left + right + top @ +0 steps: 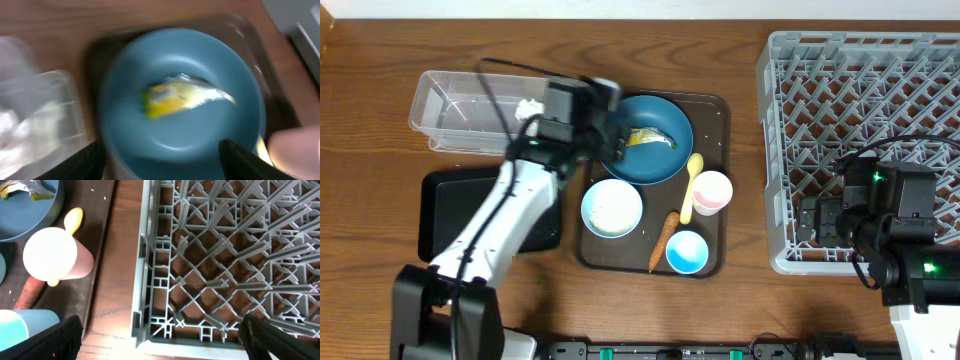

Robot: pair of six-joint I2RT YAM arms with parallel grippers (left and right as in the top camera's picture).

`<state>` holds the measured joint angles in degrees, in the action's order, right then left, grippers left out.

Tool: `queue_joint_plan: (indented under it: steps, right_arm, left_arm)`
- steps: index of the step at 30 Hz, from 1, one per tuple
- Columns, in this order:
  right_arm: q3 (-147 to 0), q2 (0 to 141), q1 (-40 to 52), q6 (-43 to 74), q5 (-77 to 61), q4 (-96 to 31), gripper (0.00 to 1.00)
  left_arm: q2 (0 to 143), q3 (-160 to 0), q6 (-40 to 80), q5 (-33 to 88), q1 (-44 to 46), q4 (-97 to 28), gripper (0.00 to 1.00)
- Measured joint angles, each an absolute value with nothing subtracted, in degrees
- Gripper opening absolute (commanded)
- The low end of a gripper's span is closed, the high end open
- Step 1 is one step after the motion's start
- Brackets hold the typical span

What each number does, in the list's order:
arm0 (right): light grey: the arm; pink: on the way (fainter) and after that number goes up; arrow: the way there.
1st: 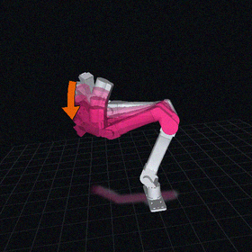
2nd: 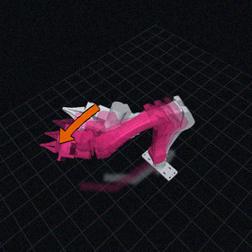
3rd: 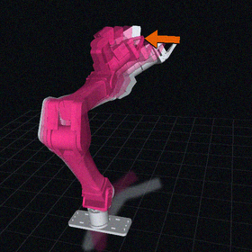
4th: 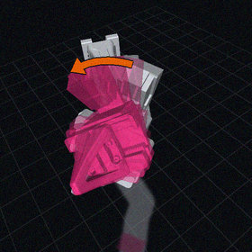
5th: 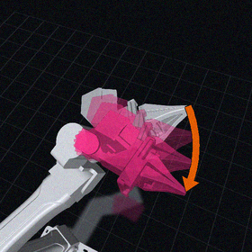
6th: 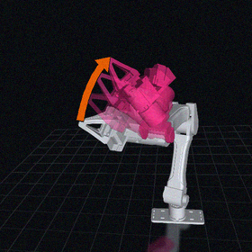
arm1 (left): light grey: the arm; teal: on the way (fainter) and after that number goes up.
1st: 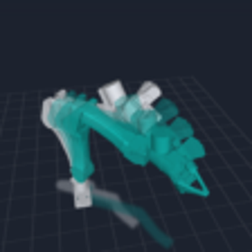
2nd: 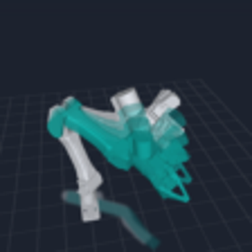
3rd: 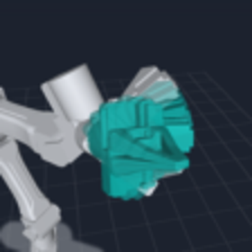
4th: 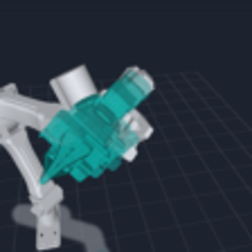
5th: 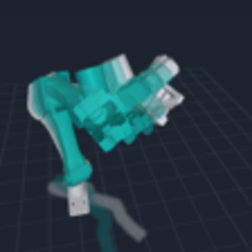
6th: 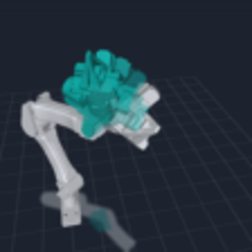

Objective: Sort waste into correct bins and load items into the dishwasher rack
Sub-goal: 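Grasp the yellow snack wrapper on the blue plate with the left gripper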

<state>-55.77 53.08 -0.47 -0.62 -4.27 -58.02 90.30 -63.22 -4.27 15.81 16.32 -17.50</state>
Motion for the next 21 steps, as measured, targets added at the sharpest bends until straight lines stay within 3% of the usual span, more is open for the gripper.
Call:
queue_joint_plan:
  steps: [10,21]
  right_arm:
    - [-55.77,53.08,-0.47,-0.62,-4.27,-58.02,0.99]
    - [-55.77,53.08,-0.47,-0.62,-4.27,-58.02,0.99]
  left_arm:
    - [98.45,-63.22,-21.02,16.40,23.00,-18.04,0.83]
    - [103.02,-63.22,-25.34,16.38,23.20,-11.42,0.83]
